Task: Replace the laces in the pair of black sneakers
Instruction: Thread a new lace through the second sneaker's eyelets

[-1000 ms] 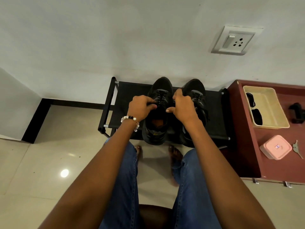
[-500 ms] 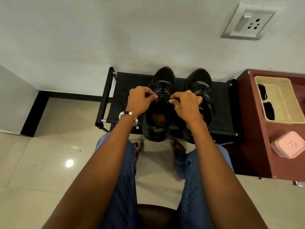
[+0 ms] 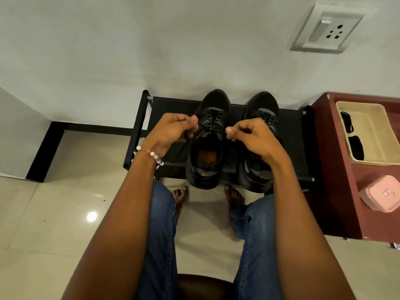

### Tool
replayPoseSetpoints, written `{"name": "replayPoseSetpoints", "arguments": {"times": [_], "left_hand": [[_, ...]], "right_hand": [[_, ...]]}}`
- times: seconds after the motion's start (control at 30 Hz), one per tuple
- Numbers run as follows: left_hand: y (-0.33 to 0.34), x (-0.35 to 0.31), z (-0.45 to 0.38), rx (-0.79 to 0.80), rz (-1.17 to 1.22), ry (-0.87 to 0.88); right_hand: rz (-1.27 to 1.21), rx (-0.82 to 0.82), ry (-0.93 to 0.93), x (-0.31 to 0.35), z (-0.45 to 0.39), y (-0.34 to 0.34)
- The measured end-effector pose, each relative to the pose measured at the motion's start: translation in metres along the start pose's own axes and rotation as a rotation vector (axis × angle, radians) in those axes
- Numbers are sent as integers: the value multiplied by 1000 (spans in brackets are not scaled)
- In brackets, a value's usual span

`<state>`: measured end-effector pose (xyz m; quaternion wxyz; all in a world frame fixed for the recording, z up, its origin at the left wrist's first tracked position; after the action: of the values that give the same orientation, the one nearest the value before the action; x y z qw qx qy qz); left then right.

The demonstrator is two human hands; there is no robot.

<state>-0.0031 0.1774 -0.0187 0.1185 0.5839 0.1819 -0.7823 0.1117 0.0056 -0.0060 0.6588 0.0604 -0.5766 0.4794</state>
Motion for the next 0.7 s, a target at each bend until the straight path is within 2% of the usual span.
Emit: {"name": "replayPoseSetpoints", "arguments": {"times": [0.17, 0.27, 0.47, 0.7], "left_hand": [[15, -21, -8, -45, 540, 77], [25, -27, -11, -65, 668, 122], [29, -18, -23, -192, 493, 181], [27, -19, -23, -217, 216, 248]], "right_hand": [[-744, 46, -81, 17, -6, 4], [-1053, 75, -91, 21, -9, 4], [-1081, -2, -38, 13, -16, 12], [-985, -137, 49, -1, -21, 24]]}}
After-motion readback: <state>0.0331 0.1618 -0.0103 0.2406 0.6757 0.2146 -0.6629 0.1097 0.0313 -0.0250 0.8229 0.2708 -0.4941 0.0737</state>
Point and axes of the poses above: each hand's wrist, its own z-axis away from the middle knuckle, its own y-axis out of the palm, x = y × z, the point moved 9 cm from there along -z, towards the middle knuckle, and after that the axes turned 7 degrees about y, right-handed, at the moved point
